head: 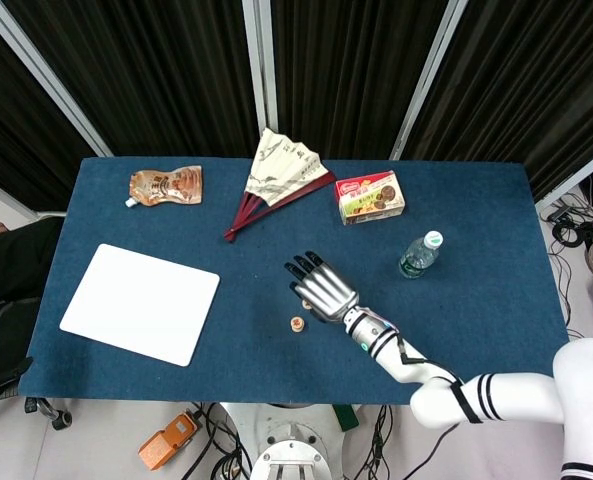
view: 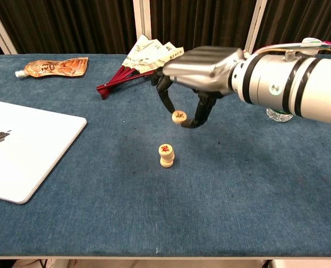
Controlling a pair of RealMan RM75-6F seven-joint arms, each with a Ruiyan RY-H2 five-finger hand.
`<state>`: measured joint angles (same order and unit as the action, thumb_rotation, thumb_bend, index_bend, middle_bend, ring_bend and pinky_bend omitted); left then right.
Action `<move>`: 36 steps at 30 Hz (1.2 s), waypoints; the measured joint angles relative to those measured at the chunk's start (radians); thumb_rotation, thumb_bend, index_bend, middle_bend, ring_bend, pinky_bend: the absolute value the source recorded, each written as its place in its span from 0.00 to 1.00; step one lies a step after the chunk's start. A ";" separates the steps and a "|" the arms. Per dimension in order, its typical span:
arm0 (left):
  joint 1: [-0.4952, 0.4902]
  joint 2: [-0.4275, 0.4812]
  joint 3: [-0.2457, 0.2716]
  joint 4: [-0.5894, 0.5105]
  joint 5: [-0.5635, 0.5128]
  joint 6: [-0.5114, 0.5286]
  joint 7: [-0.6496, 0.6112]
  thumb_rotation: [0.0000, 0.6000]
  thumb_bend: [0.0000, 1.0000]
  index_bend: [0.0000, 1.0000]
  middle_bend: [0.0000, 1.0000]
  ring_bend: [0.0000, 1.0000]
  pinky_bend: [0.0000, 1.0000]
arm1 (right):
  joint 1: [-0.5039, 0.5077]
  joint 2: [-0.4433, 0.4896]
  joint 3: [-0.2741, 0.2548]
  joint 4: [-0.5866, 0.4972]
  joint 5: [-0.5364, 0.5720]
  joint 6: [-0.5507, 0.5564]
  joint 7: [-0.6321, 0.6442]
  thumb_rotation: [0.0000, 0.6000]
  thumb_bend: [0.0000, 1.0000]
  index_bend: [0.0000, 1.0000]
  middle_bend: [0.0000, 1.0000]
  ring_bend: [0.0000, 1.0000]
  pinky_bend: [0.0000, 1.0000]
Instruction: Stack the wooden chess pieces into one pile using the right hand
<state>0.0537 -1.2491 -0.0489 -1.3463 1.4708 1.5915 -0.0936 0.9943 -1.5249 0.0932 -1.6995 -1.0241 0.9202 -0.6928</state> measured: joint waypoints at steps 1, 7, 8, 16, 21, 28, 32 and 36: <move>0.000 0.000 0.000 0.000 0.000 -0.001 0.000 1.00 0.00 0.18 0.16 0.12 0.00 | 0.002 -0.001 -0.006 -0.007 -0.004 -0.001 -0.011 1.00 0.41 0.59 0.21 0.17 0.18; 0.001 -0.005 0.001 0.006 -0.003 -0.002 -0.006 1.00 0.00 0.18 0.16 0.12 0.00 | 0.020 -0.021 -0.028 -0.015 0.012 -0.012 -0.077 1.00 0.41 0.59 0.21 0.17 0.18; 0.001 -0.005 0.001 0.008 -0.004 -0.003 -0.007 1.00 0.00 0.18 0.16 0.12 0.00 | 0.022 -0.024 -0.031 -0.016 0.016 -0.013 -0.085 1.00 0.41 0.59 0.21 0.17 0.18; 0.002 -0.014 0.002 0.022 -0.005 -0.007 -0.016 1.00 0.00 0.18 0.16 0.12 0.00 | 0.035 -0.048 -0.051 -0.015 0.036 -0.013 -0.127 1.00 0.41 0.58 0.21 0.17 0.18; 0.003 -0.016 0.002 0.027 -0.008 -0.008 -0.020 1.00 0.00 0.18 0.16 0.12 0.00 | 0.042 -0.065 -0.049 -0.002 0.045 -0.011 -0.135 1.00 0.41 0.57 0.21 0.17 0.18; 0.004 -0.018 0.001 0.032 -0.010 -0.008 -0.022 1.00 0.00 0.18 0.16 0.12 0.00 | 0.057 -0.088 -0.041 0.018 0.060 -0.015 -0.141 1.00 0.41 0.55 0.21 0.17 0.18; 0.005 -0.019 0.001 0.035 -0.011 -0.009 -0.025 1.00 0.00 0.18 0.16 0.12 0.00 | 0.063 -0.095 -0.040 0.021 0.065 -0.015 -0.147 1.00 0.41 0.54 0.21 0.17 0.18; 0.006 -0.021 0.001 0.040 -0.013 -0.010 -0.028 1.00 0.00 0.18 0.16 0.12 0.00 | 0.063 -0.097 -0.044 0.022 0.070 -0.011 -0.151 1.00 0.41 0.52 0.21 0.17 0.18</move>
<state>0.0595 -1.2699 -0.0481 -1.3067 1.4581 1.5814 -0.1216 1.0578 -1.6215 0.0488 -1.6779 -0.9546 0.9095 -0.8439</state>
